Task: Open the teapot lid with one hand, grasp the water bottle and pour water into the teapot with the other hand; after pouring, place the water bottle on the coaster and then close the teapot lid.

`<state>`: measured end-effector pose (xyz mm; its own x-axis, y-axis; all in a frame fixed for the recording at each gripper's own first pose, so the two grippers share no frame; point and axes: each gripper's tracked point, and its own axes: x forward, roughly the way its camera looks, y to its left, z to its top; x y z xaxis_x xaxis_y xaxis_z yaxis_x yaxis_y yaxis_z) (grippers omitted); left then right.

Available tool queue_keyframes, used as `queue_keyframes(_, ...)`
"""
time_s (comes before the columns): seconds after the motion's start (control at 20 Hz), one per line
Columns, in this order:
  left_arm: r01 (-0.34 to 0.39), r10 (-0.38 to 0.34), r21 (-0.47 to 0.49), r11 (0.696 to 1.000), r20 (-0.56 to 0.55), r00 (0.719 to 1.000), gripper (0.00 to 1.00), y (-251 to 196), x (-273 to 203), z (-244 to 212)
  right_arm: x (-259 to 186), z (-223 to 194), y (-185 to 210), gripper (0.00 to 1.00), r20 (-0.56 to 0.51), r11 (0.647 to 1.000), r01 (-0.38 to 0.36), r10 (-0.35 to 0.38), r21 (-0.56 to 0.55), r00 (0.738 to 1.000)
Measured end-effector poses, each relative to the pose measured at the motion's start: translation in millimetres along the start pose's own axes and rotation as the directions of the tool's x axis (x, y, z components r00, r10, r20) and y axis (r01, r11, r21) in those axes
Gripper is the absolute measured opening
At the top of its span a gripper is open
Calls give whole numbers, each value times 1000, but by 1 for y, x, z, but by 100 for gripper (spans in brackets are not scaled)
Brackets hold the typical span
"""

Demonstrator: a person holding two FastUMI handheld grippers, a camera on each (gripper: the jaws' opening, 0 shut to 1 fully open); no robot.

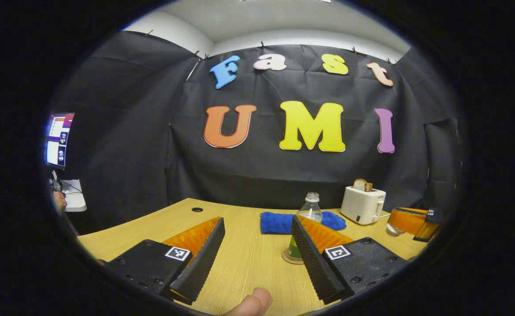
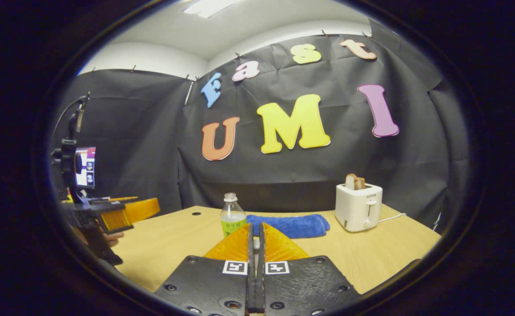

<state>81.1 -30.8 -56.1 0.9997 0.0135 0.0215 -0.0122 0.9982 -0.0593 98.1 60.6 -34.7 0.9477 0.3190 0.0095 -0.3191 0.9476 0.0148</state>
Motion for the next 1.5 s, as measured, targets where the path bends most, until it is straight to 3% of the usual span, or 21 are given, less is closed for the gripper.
queue_keyframes(0.3,72,-72,22,997,22,997,95,-3,-30,20,11,-31,5,0,-41,1000,6,-6,4,999)
queue_keyframes(0.55,104,-110,82,991,62,992,95,-6,-37,31,18,-86,1,0,-128,999,10,-4,45,992)
queue_keyframes(0.75,97,-100,67,993,32,994,95,5,-30,21,17,-100,13,0,-150,999,-14,20,37,989)
queue_keyframes(1.0,113,-115,60,992,38,993,95,2,-32,23,21,-114,9,0,-192,999,8,2,52,981)
queue_keyframes(1.15,118,-122,79,990,42,992,95,0,-33,24,17,-117,4,1,-212,997,82,-78,10,974)
queue_keyframes(1.25,113,-118,104,988,47,992,95,-3,-35,25,13,-114,-4,1,-186,982,189,-191,-29,964)
queue_keyframes(1.3,115,-121,99,988,50,991,95,-5,-36,27,13,-115,-3,2,-189,980,197,-196,-17,962)
queue_keyframes(1.35,118,-123,91,989,48,991,95,-4,-37,27,12,-112,0,5,-186,982,188,-184,6,965)
queue_keyframes(1.4,121,-126,81,989,52,991,95,-4,-37,29,10,-106,0,19,-180,983,186,-181,9,967)
queue_keyframes(1.5,119,-123,66,991,55,991,95,0,-39,32,7,-86,6,63,-150,987,157,-159,-25,976)
